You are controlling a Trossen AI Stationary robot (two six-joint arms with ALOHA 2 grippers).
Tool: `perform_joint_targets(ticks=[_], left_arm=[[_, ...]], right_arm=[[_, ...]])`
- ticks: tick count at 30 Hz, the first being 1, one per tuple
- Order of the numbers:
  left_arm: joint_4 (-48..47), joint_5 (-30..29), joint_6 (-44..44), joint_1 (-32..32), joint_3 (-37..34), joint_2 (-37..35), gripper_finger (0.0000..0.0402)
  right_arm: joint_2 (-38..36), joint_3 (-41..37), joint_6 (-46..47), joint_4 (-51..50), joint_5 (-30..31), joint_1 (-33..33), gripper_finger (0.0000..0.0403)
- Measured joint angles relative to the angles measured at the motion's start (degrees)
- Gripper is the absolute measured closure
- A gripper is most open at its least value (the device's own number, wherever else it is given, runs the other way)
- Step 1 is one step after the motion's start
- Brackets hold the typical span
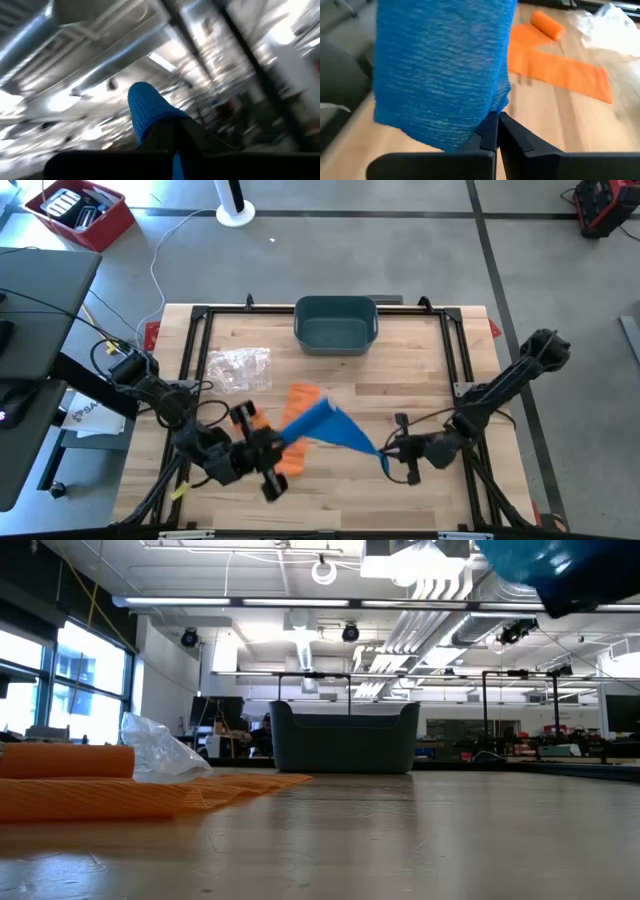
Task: Roll bandage
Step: Roll the blue bandage
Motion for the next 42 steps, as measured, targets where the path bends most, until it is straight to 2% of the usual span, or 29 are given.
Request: perform_joint_targets(ticks=[5,10,13,18,21,27,31,35,37,42], left_arm=[[-0.2,-7.4,4.4,1.1,-0.6,-2.8,0.0401],[-0.1,-11.8,6.9,1.1,-1.6,-3.7,0.0401],[-0.3,-15.2,8.4,0.7,-1.7,-3.6,0.0401],[0.4,-24.7,12.9,0.1,-1.8,-3.6,0.0401],[0.2,-29.7,12.6,-0.8,-1.8,-3.6,0.0401],[-0.1,-31.4,9.8,-3.5,-3.6,-3.6,0.0401],[0.2,-33.1,7.5,-3.7,-6.2,-3.6,0.0401],[0.3,-34.0,4.2,-2.4,-9.4,-3.6,0.0401],[0.3,-35.8,1.5,-1.4,-10.7,-3.6,0.0401],[0.7,-36.9,0.7,1.8,-13.0,-3.6,0.0401]], right_arm=[[0.0,2.2,1.7,-0.1,3.7,3.2,0.0403],[0.0,2.7,1.9,-0.1,-0.9,3.0,0.0403],[0.0,2.7,3.8,-1.2,-1.6,3.5,0.0403],[0.0,2.7,7.7,-2.7,-2.6,6.5,0.0403],[0.3,2.7,12.1,-2.8,-5.4,8.5,0.0403],[5.2,2.7,21.4,-2.5,-5.6,13.8,0.0403],[8.2,2.7,30.3,1.5,-7.5,16.8,0.0403],[9.0,5.0,32.9,4.1,-7.5,20.9,0.0403],[8.9,7.3,34.2,3.7,-5.6,23.1,0.0403],[9.0,15.4,30.0,-1.5,-1.3,26.9,0.0403]])
